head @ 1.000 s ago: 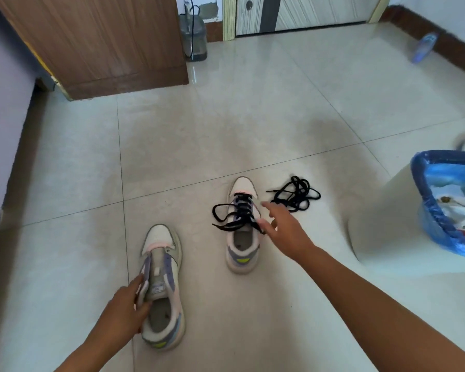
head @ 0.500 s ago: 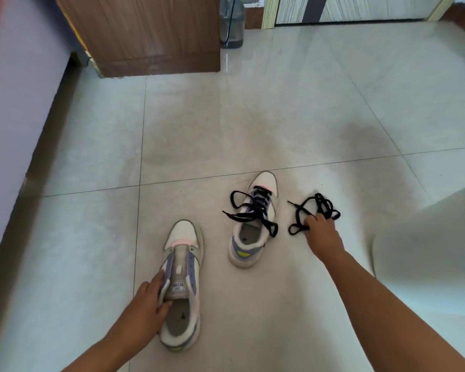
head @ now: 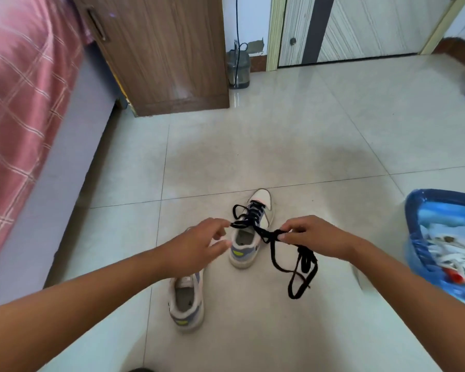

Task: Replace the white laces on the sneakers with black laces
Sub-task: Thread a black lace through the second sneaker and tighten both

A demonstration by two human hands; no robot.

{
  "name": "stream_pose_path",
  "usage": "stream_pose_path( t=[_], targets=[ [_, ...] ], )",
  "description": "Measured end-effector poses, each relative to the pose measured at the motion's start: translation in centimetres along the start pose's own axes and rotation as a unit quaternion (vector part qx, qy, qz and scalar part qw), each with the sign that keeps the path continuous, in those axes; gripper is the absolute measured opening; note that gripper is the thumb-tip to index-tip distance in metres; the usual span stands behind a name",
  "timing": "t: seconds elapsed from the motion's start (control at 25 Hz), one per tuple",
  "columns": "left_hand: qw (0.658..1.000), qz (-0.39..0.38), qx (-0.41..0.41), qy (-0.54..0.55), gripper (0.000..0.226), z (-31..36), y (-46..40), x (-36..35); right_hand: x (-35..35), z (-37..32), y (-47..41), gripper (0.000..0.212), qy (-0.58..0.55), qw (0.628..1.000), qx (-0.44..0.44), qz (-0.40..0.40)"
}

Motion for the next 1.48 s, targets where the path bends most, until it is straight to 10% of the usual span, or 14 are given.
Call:
stream_pose_path(
  t=[0.24, 0.6, 0.84, 1.12, 1.28, 1.48],
  targets=[
    [0.980, 0.041, -0.033, 0.192, 0.032, 4.8, 0.0, 4.0, -1.7, -10.0, 1.2, 0.018, -0.073, 0.986, 0.125, -0.081],
    [0.973, 0.167, 0.020, 0.161, 0.019, 0.2, 3.4, 12.5, -2.8, -17.7, -0.7, 0.025, -0.044, 0.980, 0.188, -0.043],
    [0.974, 0.074, -0.013, 0.212, 0.058, -0.9, 4.3, 16.5, -4.1, -23.4, -1.1, 0.026, -0.107, 0.969, 0.199, -0.095],
    [0.965, 0.110, -0.047, 0.233, 0.034, -6.8, 5.1, 20.0, -7.0, -29.1, -2.9, 0.017, -0.008, 0.988, 0.154, -0.025],
    [0.931, 0.219, 0.001, 0.292, 0.037, -12.1, 5.9, 20.9, -6.6, -28.2, -4.6, 0.023, -0.050, 0.989, 0.137, 0.002],
    [0.803, 0.351, 0.152, 0.457, 0.032, -19.8, 6.2, 19.6, -4.7, -22.8, -5.4, 0.027, -0.296, 0.949, 0.103, 0.032]
  ],
)
Point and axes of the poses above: each hand's wrist, its own y-axis away from the middle knuckle, its own x-axis out of the back of the hand, z = x × y, the point moved 4 cm from there along -y, towards the middle knuckle, and after that the axes turned 5 degrees about -y, right-handed, at the moved point
